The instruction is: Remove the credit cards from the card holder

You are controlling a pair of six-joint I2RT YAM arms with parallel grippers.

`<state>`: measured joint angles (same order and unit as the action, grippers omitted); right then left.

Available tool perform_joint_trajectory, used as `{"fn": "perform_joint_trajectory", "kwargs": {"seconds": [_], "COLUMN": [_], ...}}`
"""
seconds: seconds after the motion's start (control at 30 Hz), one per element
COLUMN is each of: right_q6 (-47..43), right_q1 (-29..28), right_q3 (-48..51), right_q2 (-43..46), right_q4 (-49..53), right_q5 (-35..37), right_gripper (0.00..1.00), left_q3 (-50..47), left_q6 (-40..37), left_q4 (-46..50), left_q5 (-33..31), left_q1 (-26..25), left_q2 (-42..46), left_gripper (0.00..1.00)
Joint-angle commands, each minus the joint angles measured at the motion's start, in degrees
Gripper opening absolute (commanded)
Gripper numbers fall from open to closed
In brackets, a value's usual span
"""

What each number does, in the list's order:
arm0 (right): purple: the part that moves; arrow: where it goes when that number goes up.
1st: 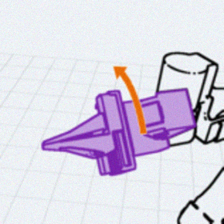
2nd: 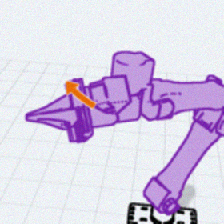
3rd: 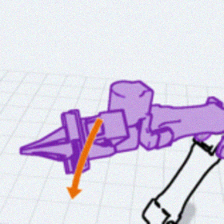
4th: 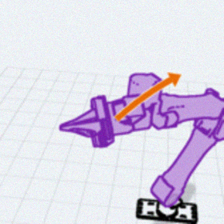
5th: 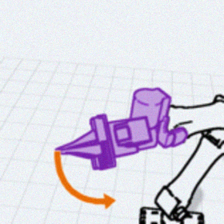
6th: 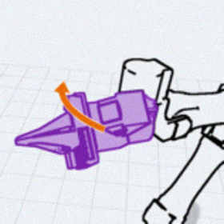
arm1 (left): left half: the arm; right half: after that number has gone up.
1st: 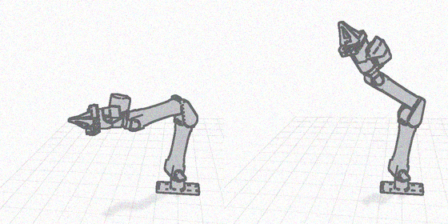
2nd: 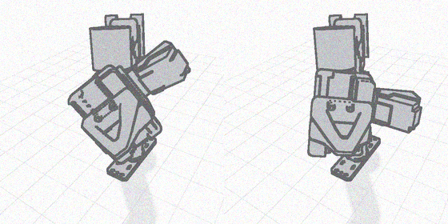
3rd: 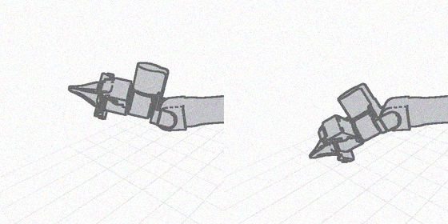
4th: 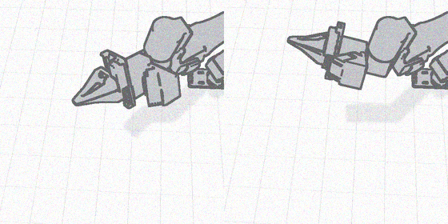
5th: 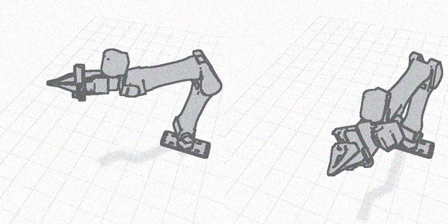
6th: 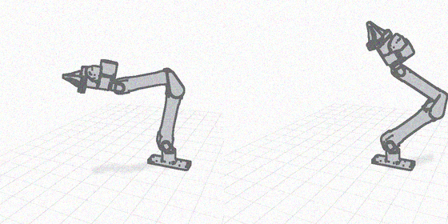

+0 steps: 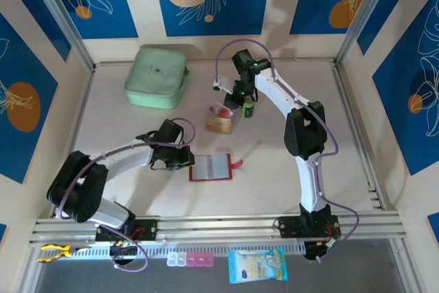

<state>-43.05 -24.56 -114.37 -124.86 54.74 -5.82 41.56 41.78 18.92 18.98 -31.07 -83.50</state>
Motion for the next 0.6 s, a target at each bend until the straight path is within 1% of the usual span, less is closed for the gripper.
{"fn": "perform_joint_trajectory", "kwargs": {"seconds": [0.0,0.2,0.37,0.4,0.43,0.5,0.57], "right_q6": [0.87,4.77,10.46,11.85,13.04,15.15,17.27], "right_q1": [0.37,1.56,2.92,3.2,3.46,3.89,4.31], "right_q3": [1.23,9.68,19.25,21.44,23.89,29.06,34.28], "right_q2": [2.34,9.23,16.31,17.92,19.62,23.01,26.26], "right_q4": [-0.94,-7.34,-14.75,-16.33,-18.03,-22.19,-26.19], "right_q5": [-0.65,-1.12,-0.77,-0.99,-1.2,-0.62,0.42], "right_gripper": [0.23,0.25,0.33,0.38,0.47,0.6,0.65], "left_q3": [-0.29,0.86,2.67,3.08,3.38,3.89,4.52], "left_q6": [-1.46,-3.94,-7.41,-8.28,-9.34,-11.24,-13.6], "left_q4": [0.59,3.16,6.12,6.7,7.15,7.69,8.19], "left_q5": [-0.24,-2.47,-6.83,-8.0,-9.35,-11.69,-14.59], "left_q1": [1.01,2.67,4.16,4.62,5.03,5.8,6.32], "left_q2": [1.93,3.4,4.59,5.04,5.54,6.47,7.41], "left_gripper": [0.15,0.19,0.27,0.31,0.38,0.48,0.61]}}
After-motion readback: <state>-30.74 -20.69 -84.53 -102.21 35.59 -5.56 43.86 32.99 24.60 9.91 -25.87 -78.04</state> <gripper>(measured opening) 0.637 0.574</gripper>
